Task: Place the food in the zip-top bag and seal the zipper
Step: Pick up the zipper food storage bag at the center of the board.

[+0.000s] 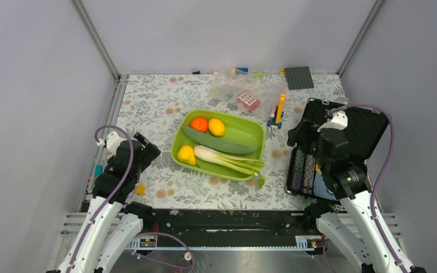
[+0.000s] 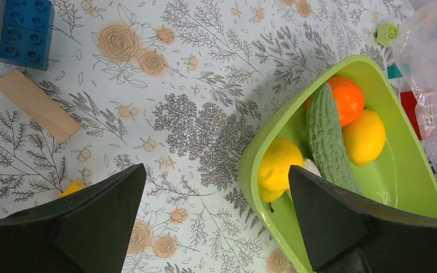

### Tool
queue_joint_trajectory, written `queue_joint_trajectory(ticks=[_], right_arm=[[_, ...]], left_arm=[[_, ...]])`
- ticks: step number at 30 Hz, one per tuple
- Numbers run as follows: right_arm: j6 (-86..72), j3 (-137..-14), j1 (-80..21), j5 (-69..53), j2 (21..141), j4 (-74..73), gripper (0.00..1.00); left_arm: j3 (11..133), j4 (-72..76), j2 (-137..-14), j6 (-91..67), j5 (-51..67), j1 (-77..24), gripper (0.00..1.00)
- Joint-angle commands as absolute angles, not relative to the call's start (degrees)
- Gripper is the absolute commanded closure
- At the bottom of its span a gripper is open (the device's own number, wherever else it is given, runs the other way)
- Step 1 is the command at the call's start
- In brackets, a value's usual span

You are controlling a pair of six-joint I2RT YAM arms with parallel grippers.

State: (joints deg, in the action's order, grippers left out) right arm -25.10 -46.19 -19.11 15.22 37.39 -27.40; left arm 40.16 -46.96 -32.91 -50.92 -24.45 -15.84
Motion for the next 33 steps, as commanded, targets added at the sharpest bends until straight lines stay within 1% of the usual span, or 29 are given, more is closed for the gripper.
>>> queue_joint_trajectory(ticks=[1, 5, 8, 11, 15, 20, 24, 26, 30, 33], right_arm=[[-22.96, -48.85, -19.34, 12.49, 37.75, -22.03, 0.0], [-19.82, -53.21, -19.34, 7.79, 41.87, -21.05, 0.0], [-19.48, -57.04, -19.34, 7.4, 47.22, -20.97, 0.0], [-19.14, -61.75, -19.34, 5.53, 53.24, -20.74, 0.0], [-18.54, -71.25, -19.34, 8.79, 64.73, -21.78, 0.0], [-17.77, -89.57, -19.34, 17.62, 82.93, -27.47, 0.0], [-18.62, -101.37, -19.13, 21.53, 96.21, -29.03, 0.0], [-19.36, -110.13, -18.65, 22.75, 103.67, -31.79, 0.0], [-21.18, -130.21, -16.15, 23.46, 120.06, -41.94, 0.0], [-22.9, -144.71, -13.88, 23.07, 130.07, -47.73, 0.0]], left_arm=[[42.19, -44.81, -33.06, -50.35, -25.05, -15.53, 0.01], [41.75, -44.49, -32.36, -50.41, -26.63, -15.55, 0.01], [40.63, -43.51, -32.41, -51.0, -28.58, -15.56, 0.01], [39.89, -41.69, -32.92, -50.61, -28.17, -15.56, 0.01], [39.45, -40.6, -33.93, -50.28, -27.91, -15.56, 0.01], [38.85, -36.71, -35.97, -49.11, -26.85, -15.51, 0.01], [38.84, -36.12, -37.45, -47.91, -25.75, -15.56, 0.01], [38.13, -35.46, -37.68, -47.94, -25.38, -15.51, 0.01], [37.72, -33.73, -38.36, -47.14, -25.13, -15.49, 0.01], [37.48, -33.39, -39.17, -46.87, -25.06, -15.55, 0.01]])
